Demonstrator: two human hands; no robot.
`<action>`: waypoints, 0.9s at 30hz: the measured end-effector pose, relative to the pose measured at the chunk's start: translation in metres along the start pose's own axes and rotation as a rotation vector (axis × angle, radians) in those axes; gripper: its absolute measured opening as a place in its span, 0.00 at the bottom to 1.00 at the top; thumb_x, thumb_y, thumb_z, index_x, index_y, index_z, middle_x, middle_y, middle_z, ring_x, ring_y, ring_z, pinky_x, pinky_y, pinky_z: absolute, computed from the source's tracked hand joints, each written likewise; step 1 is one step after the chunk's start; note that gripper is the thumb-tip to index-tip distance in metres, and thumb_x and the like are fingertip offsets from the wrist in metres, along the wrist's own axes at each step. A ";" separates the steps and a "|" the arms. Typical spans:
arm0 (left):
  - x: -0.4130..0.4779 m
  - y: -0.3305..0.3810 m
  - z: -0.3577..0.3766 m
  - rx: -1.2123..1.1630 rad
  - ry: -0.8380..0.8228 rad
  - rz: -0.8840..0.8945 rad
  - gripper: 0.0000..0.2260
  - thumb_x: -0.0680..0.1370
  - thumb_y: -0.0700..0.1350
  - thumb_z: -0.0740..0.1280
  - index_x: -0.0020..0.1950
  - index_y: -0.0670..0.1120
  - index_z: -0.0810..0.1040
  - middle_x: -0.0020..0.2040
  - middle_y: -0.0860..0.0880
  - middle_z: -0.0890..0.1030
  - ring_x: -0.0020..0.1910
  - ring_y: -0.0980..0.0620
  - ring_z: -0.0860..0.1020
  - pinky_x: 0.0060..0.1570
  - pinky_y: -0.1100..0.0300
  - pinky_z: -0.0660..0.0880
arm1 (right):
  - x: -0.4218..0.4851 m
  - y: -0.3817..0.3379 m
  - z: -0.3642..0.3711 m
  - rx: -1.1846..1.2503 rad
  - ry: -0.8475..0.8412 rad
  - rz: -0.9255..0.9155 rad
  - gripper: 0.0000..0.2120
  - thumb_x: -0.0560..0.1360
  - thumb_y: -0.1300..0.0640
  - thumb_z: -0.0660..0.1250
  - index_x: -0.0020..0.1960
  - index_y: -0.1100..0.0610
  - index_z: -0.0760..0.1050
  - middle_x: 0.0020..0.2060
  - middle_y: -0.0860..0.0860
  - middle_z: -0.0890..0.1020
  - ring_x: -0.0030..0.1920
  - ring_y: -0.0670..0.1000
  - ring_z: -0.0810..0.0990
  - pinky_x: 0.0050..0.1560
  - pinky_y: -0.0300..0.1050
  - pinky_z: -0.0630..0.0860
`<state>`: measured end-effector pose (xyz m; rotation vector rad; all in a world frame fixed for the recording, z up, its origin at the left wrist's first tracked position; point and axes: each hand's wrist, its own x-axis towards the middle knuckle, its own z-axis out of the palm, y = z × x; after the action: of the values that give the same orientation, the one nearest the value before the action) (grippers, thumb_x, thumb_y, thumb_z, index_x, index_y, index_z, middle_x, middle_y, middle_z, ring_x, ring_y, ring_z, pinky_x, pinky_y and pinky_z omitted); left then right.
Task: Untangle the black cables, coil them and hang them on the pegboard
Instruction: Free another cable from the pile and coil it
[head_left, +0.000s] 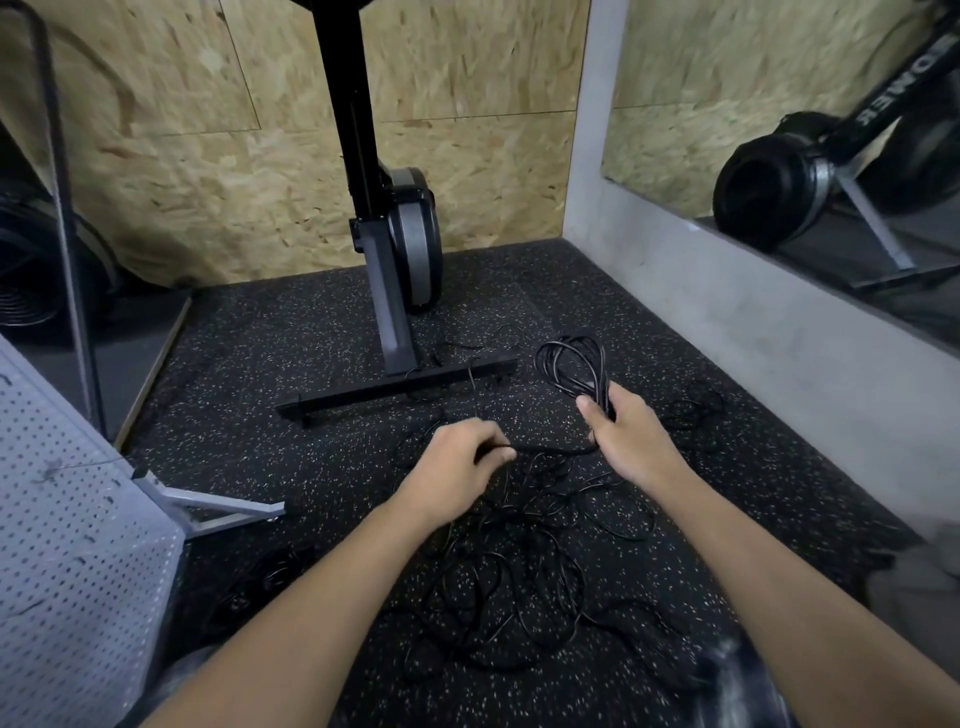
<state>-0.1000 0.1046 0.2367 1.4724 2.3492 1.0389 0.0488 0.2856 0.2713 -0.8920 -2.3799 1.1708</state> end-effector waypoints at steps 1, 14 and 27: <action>0.002 0.001 -0.002 0.004 0.028 0.030 0.05 0.83 0.47 0.70 0.52 0.47 0.82 0.47 0.54 0.79 0.47 0.58 0.77 0.46 0.70 0.69 | -0.001 -0.001 0.001 -0.030 -0.024 -0.005 0.13 0.86 0.47 0.59 0.55 0.54 0.76 0.45 0.55 0.83 0.48 0.58 0.83 0.51 0.53 0.77; 0.008 0.003 -0.014 0.064 0.274 0.295 0.06 0.80 0.45 0.74 0.54 0.44 0.83 0.51 0.52 0.79 0.53 0.53 0.77 0.56 0.62 0.73 | -0.018 -0.020 0.032 -0.327 -0.504 -0.041 0.28 0.81 0.38 0.66 0.72 0.54 0.66 0.64 0.51 0.80 0.61 0.50 0.80 0.64 0.49 0.77; 0.009 -0.010 -0.034 -0.595 0.112 -0.310 0.13 0.87 0.52 0.56 0.60 0.57 0.81 0.61 0.59 0.83 0.62 0.62 0.79 0.65 0.56 0.74 | -0.011 -0.011 0.030 -0.016 -0.420 -0.061 0.10 0.85 0.43 0.60 0.50 0.47 0.73 0.38 0.49 0.80 0.39 0.47 0.82 0.54 0.52 0.80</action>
<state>-0.1282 0.0933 0.2572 0.8239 1.9802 1.5704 0.0368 0.2556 0.2621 -0.6182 -2.7215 1.4316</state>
